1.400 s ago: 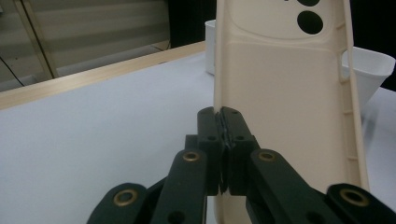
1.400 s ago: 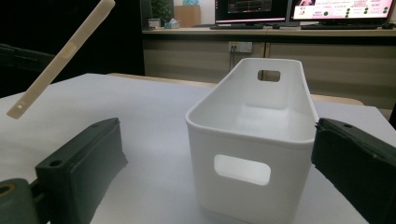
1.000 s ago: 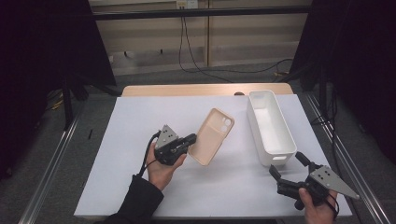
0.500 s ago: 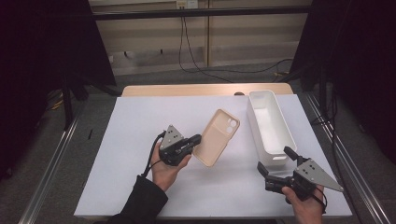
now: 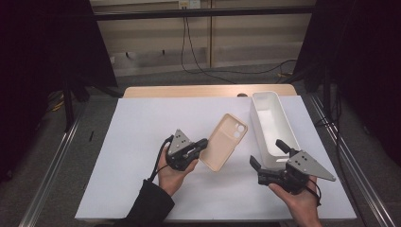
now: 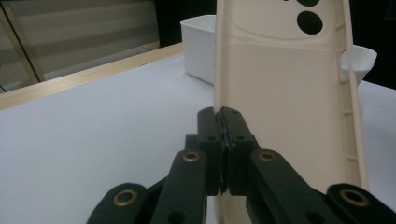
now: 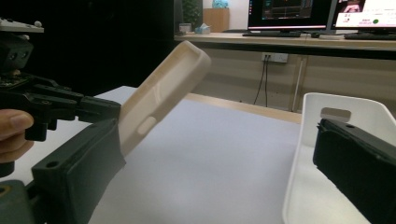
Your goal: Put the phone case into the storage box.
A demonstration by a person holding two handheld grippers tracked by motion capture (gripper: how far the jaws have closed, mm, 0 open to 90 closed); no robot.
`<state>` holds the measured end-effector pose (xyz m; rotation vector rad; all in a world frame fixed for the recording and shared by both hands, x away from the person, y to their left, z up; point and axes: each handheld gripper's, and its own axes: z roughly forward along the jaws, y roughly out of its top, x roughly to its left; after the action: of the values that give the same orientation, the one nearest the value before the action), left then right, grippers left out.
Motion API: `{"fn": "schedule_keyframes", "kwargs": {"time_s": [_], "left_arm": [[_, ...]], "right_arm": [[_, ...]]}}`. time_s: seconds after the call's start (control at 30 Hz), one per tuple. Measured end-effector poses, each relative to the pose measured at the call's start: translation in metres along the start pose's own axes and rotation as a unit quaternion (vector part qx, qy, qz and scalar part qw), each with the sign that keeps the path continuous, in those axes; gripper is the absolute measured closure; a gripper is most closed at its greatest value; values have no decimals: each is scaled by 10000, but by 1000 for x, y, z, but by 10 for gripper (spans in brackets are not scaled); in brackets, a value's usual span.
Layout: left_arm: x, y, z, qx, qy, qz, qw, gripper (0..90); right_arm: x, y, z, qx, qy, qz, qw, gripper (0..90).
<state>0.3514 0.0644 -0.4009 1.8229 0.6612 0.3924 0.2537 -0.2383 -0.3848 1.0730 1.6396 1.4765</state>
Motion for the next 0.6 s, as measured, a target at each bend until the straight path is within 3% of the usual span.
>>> {"fn": "schedule_keyframes", "kwargs": {"time_s": [0.23,0.37,0.6], "left_arm": [[-4,1,3,-42,-4,-15,10000,878],[-3,1,4,-76,32,-17,10000,877],[-3,1,3,-125,89,-6,9999,877]], "right_arm": [[5,10,13,-87,198,-104,9997,84],[9,16,21,-125,187,-59,9997,85],[12,18,39,47,158,44,9999,101]]}}
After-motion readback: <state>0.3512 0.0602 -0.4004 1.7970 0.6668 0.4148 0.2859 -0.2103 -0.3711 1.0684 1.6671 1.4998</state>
